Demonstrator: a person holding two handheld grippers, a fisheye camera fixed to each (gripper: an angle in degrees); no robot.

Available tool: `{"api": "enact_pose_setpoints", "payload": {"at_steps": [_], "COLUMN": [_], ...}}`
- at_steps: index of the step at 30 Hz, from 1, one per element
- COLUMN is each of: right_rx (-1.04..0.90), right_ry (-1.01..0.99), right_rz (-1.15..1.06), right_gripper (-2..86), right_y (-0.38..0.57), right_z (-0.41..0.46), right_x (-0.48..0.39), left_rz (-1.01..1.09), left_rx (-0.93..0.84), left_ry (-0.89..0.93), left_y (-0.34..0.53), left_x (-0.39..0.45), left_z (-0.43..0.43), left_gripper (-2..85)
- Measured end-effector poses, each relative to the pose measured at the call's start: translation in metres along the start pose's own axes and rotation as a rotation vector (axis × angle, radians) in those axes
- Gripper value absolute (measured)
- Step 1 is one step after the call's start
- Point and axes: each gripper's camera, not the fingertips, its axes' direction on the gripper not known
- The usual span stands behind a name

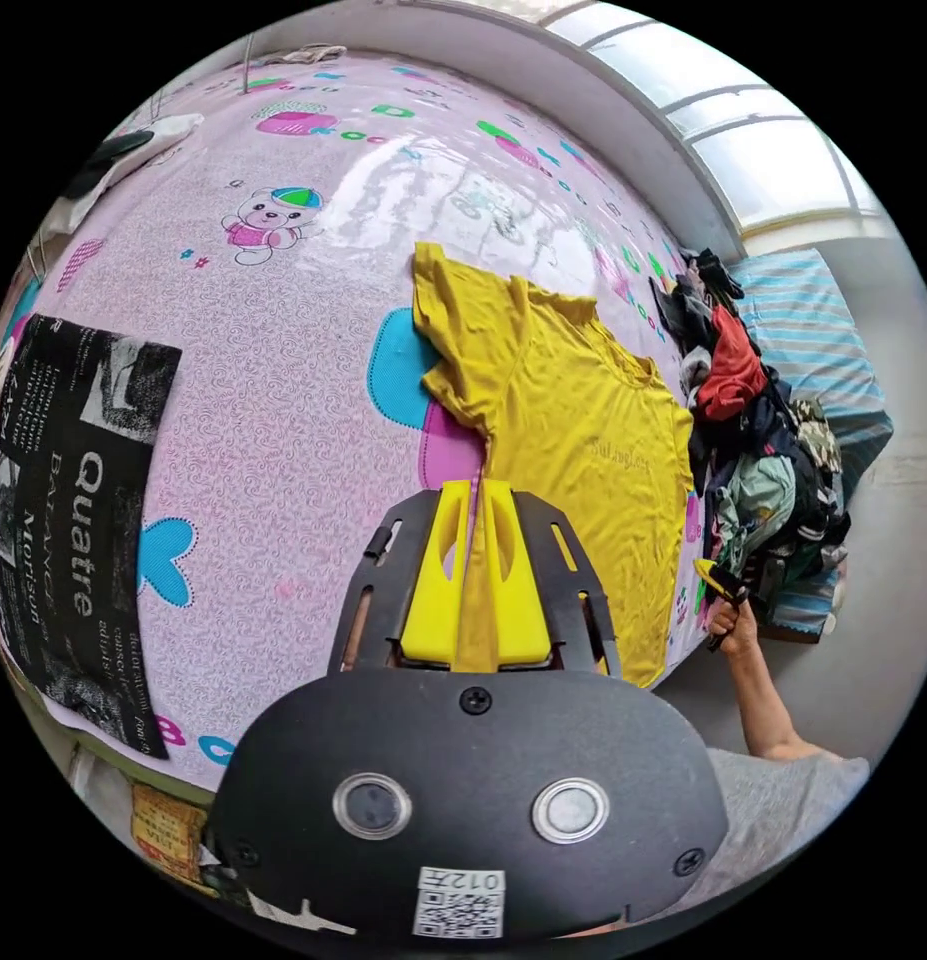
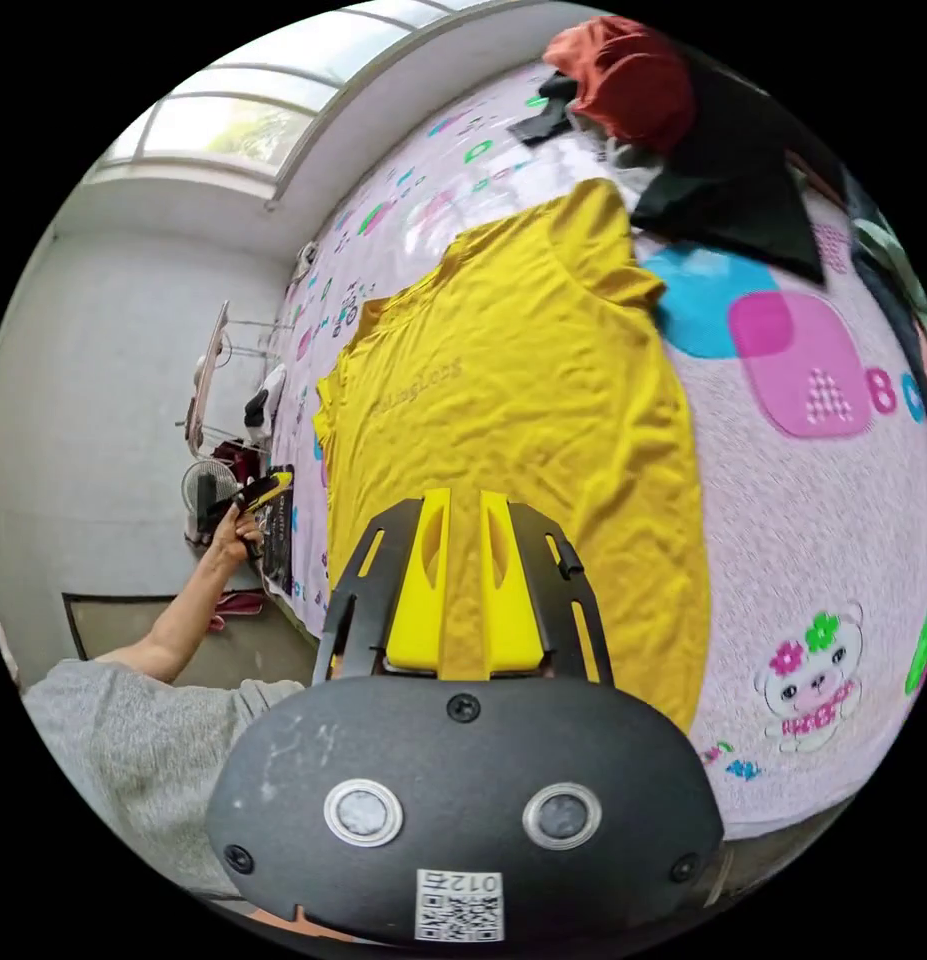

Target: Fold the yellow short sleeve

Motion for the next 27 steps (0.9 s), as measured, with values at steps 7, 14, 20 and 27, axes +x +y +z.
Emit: {"api": "enact_pose_setpoints", "payload": {"at_steps": [7, 14, 20, 27], "right_rx": [-0.21, -0.261, -0.259, -0.329], "right_ry": [-0.019, -0.014, 0.039, 0.178], "right_rz": [-0.261, -0.402, -0.578, -0.775], "right_gripper": [4.5, 3.7, 2.3, 3.5], "right_y": [-0.061, -0.109, -0.162, -0.198], "right_z": [0.155, 0.267, 0.37, 0.508], "right_x": [0.006, 0.051, 0.049, 0.055], "left_rz": [-0.088, 0.062, 0.078, -0.108], "left_rx": [0.118, 0.091, 0.093, 0.197], "left_ry": [-0.131, -0.221, -0.283, -0.029], "left_y": [-0.025, -0.026, -0.011, 0.027], "left_x": [0.005, 0.032, 0.032, -0.011], "left_z": [0.019, 0.042, 0.036, 0.031], "left_gripper": [2.4, 2.5, 1.1, 0.6]}}
